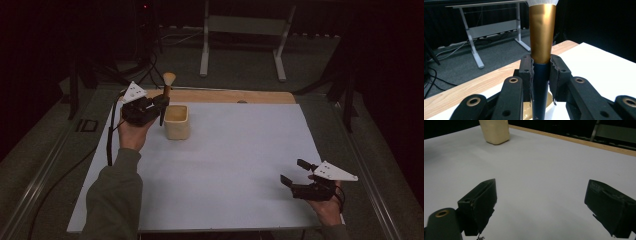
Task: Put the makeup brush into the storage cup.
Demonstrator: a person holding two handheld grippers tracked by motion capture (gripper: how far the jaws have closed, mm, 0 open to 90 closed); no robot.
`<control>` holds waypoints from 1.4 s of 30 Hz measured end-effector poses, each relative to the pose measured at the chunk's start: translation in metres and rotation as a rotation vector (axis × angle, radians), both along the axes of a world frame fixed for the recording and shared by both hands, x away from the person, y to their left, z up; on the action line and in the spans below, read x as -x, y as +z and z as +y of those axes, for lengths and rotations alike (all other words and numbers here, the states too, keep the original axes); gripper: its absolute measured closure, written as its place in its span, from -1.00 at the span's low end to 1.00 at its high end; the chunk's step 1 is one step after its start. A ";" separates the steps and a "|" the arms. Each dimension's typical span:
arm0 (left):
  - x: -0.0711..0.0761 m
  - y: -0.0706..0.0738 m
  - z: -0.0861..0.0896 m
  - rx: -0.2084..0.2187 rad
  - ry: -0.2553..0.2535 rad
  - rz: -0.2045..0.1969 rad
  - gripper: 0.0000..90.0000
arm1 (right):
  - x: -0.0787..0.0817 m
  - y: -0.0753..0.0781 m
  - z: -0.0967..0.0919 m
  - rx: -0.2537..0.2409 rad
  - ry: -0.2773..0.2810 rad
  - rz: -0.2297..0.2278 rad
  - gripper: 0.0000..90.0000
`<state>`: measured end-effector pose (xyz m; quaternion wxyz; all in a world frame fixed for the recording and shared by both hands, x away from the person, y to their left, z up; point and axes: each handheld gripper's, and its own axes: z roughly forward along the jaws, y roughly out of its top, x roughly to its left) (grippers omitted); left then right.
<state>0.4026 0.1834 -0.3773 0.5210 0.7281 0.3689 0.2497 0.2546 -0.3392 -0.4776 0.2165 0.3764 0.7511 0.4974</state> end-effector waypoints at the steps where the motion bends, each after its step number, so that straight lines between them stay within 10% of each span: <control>1: -0.001 0.000 0.000 0.000 0.000 0.000 0.66 | 0.000 0.000 0.000 0.000 0.000 0.000 -0.76; 42: -0.021 0.005 -0.007 0.029 0.042 -0.005 0.66 | 0.000 0.000 -0.001 -0.005 -0.001 -0.001 -0.76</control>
